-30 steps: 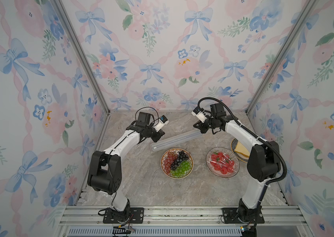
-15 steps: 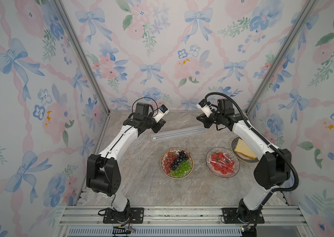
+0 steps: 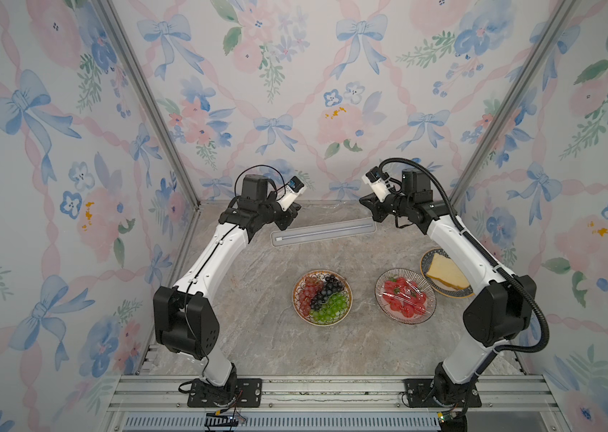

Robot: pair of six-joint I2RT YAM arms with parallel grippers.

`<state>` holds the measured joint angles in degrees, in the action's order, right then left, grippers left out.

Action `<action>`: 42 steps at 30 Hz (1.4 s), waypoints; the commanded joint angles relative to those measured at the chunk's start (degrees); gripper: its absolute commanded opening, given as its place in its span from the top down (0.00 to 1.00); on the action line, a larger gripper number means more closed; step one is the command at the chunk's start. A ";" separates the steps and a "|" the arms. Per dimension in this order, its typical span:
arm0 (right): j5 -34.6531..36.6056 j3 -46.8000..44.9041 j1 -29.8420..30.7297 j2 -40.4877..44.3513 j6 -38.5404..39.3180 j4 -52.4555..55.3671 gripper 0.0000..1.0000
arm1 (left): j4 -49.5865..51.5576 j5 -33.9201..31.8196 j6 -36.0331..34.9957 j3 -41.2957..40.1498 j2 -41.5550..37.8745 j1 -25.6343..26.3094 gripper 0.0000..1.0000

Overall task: Wrap the plate with plastic wrap
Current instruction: Pull the plastic wrap from the plastic wrap cutting box.

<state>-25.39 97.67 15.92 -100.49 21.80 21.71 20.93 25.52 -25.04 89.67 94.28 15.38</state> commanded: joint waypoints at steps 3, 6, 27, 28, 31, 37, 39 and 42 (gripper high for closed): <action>0.69 2.26 0.49 1.92 -0.62 -2.84 1.00 | -1.67 0.59 0.60 2.28 -3.04 -0.42 1.00; 0.86 2.26 0.55 1.96 -0.45 -2.73 1.00 | -1.66 0.22 0.59 2.60 -2.87 -0.48 1.00; 1.57 2.53 0.93 2.50 0.17 -2.29 1.00 | -1.68 0.02 0.69 3.27 -3.57 -0.44 1.00; 1.63 2.52 0.94 2.49 0.17 -2.21 1.00 | -1.68 0.06 0.69 3.27 -3.55 -0.43 1.00; 1.74 2.44 1.04 2.49 0.17 -2.08 1.00 | -1.68 0.06 0.64 3.39 -3.57 -0.47 1.00; 1.91 2.44 1.20 2.41 0.35 -2.11 1.00 | -1.67 0.23 0.60 3.56 -3.41 -0.43 1.00; 2.01 2.57 1.22 2.40 0.30 -2.05 1.00 | -1.68 0.23 0.60 3.74 -3.38 -0.44 1.00; 2.01 2.77 1.30 2.40 0.26 -2.04 1.00 | -1.63 0.23 0.60 3.83 -3.36 -0.43 1.00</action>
<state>-23.53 97.93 16.67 -100.47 21.85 21.19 20.93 25.34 -25.04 90.78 93.78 15.33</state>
